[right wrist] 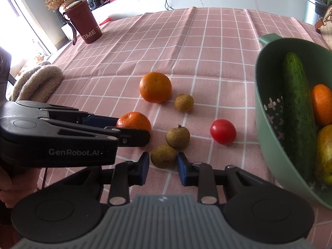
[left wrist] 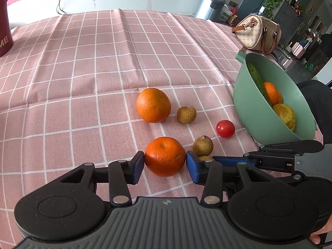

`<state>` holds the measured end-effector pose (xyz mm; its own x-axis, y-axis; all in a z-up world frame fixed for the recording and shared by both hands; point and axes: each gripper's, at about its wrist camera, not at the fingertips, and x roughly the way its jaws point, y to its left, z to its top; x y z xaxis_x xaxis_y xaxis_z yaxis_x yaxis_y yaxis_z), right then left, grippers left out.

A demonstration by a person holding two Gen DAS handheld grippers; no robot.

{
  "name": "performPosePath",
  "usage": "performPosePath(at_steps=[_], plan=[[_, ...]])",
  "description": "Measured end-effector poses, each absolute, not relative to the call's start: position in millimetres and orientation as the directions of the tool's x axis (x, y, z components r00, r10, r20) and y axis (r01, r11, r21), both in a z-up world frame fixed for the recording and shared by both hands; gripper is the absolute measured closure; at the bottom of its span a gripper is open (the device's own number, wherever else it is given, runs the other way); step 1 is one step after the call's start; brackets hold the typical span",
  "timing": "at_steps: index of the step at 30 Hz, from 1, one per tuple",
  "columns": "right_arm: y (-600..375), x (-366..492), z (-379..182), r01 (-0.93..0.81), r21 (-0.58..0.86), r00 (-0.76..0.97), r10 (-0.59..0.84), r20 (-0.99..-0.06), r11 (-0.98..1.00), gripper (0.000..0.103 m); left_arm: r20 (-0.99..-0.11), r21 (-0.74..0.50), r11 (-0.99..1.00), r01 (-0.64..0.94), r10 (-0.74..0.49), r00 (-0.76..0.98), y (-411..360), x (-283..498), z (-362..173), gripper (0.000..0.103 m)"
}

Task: Organize fruits
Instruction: 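Grasp a small brown fruit with the right tool while the left tool grasps an orange, then carry the brown fruit and the orange over the colander with both tools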

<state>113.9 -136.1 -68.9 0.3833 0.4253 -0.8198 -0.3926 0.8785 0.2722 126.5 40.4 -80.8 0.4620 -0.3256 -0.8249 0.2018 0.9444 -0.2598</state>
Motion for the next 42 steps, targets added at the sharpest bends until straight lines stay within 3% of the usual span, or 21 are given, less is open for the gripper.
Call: performPosePath(at_steps=[19, 42], plan=[[-134.4, 99.4, -53.5, -0.446, 0.224, 0.383, 0.411, -0.827, 0.866, 0.080, -0.813, -0.245, 0.954, 0.173, -0.300, 0.500, 41.0, 106.3, -58.1, 0.057], [-212.7, 87.1, 44.1, -0.618, 0.032, 0.432, 0.374, -0.821, 0.786, 0.080, -0.760, -0.203, 0.920, 0.335, -0.364, 0.539, -52.2, 105.8, 32.2, 0.057]])
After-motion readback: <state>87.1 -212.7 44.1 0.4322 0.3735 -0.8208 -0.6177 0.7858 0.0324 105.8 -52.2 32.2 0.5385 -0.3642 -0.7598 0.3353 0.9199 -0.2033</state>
